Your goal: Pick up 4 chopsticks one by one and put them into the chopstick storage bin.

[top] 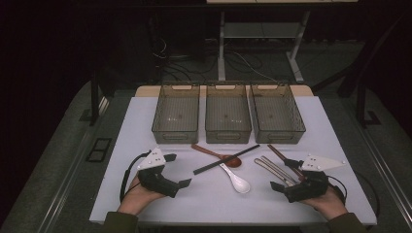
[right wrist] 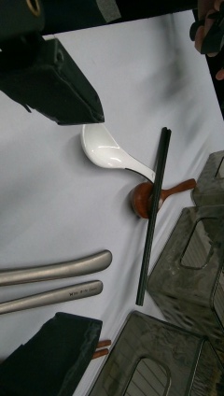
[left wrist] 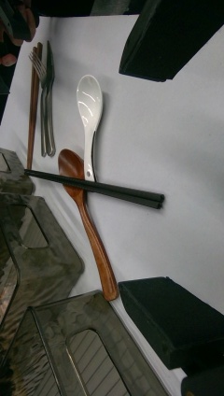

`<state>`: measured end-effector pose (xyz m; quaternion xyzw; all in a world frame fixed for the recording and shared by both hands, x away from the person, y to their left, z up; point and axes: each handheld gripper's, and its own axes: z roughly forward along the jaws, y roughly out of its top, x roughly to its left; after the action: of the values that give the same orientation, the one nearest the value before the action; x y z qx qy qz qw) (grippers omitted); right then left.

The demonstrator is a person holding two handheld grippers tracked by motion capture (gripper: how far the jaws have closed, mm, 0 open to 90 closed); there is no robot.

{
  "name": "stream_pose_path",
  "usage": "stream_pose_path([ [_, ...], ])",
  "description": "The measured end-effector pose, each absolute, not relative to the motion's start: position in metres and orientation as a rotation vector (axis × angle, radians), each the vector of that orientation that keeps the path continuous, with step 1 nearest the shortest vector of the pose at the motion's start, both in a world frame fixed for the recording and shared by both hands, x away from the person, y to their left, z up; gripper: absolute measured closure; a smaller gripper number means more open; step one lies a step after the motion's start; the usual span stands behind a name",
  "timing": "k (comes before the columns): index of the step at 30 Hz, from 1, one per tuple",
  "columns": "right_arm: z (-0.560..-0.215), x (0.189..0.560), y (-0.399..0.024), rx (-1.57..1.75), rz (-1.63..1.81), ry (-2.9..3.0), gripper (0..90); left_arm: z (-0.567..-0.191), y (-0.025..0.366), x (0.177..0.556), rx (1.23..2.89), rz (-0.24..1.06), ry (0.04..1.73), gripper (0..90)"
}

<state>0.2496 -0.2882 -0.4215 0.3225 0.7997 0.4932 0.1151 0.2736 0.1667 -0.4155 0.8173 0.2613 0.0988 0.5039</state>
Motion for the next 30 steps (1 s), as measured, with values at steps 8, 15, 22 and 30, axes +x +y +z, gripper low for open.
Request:
stream_pose_path([
  [8, -0.421, 0.25, -0.289, 0.949, 1.463, 2.336, 2.7, -0.416, 0.166, 0.275, 1.98, 0.234, 0.631, 0.0],
  [15, -0.421, 0.249, -0.29, 0.943, 1.473, 2.331, 2.7, -0.413, 0.165, 0.275, 1.968, 0.237, 0.634, 0.0],
  [22, -0.421, 0.249, -0.289, 0.944, 1.465, 2.331, 2.7, -0.41, 0.16, 0.281, 1.963, 0.219, 0.622, 0.0],
  [30, -0.421, 0.249, -0.289, 0.934, 1.471, 2.329, 2.7, -0.406, 0.15, 0.287, 1.973, 0.216, 0.597, 0.0],
])
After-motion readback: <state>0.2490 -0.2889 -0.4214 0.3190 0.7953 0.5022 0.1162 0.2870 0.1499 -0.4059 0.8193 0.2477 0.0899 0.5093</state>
